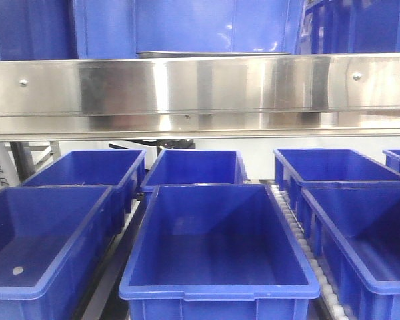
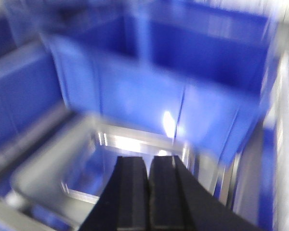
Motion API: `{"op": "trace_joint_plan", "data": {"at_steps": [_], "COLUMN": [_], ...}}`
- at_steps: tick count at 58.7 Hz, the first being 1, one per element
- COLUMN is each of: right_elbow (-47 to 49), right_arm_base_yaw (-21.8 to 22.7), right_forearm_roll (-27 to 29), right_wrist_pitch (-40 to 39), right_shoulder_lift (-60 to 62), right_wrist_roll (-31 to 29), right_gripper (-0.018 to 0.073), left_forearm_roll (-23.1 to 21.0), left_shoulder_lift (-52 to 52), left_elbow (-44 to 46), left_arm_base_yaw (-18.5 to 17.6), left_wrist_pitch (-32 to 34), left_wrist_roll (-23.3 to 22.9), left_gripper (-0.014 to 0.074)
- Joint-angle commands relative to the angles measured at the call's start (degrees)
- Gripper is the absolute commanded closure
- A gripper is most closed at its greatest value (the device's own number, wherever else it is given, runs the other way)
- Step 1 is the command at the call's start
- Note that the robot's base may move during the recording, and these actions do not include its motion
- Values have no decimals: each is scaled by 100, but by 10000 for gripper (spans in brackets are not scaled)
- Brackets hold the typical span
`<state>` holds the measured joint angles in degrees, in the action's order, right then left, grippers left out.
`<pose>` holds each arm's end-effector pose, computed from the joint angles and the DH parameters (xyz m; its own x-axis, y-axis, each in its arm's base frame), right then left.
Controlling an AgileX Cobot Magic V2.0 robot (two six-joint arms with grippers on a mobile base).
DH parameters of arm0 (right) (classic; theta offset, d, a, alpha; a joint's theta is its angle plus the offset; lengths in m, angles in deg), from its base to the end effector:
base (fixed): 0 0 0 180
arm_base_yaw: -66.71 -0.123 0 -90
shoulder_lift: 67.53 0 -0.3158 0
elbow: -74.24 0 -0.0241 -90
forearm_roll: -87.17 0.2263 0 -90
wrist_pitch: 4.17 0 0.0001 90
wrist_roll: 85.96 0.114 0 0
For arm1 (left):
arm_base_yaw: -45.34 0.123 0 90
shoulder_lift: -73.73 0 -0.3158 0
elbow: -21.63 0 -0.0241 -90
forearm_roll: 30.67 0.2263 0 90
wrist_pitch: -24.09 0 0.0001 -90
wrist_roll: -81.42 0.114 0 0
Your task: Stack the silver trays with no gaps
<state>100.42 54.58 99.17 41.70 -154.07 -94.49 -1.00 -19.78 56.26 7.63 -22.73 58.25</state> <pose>0.2646 0.0743 0.5407 -0.2622 -0.0583 -0.9633 -0.3488 0.9364 0.0383 0.2662 -0.1538 0.5542 -0.1695 0.0926 -0.9812 0.2854 0.9575 0.0410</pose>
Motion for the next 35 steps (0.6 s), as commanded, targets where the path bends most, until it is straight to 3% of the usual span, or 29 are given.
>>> {"op": "trace_joint_plan", "data": {"at_steps": [1,14,26,35], "right_elbow": [-395,-2326,-4433,-5435], "right_arm_base_yaw": [7,7,7,7], "right_forearm_roll": [-31,-31,4,229], "right_wrist_pitch": [-358,-721,-1068,-1018], "right_shoulder_lift": [664,2676,4909,6163], "right_wrist_roll": [-110,-379,-379,-367], "right_gripper": [629,629,629,629], "left_forearm_roll": [66,219,199,129], "left_shoulder_lift": [576,2596,4877,6368], "left_elbow": [-502,-2932,-5659,-6933], "left_arm_base_yaw": [-88,-88,-88,-88], "left_wrist_pitch": [406,1861,2459,2521], "left_wrist_roll": [2,-295,-295,-295], "left_gripper": [602,602,602,602]}}
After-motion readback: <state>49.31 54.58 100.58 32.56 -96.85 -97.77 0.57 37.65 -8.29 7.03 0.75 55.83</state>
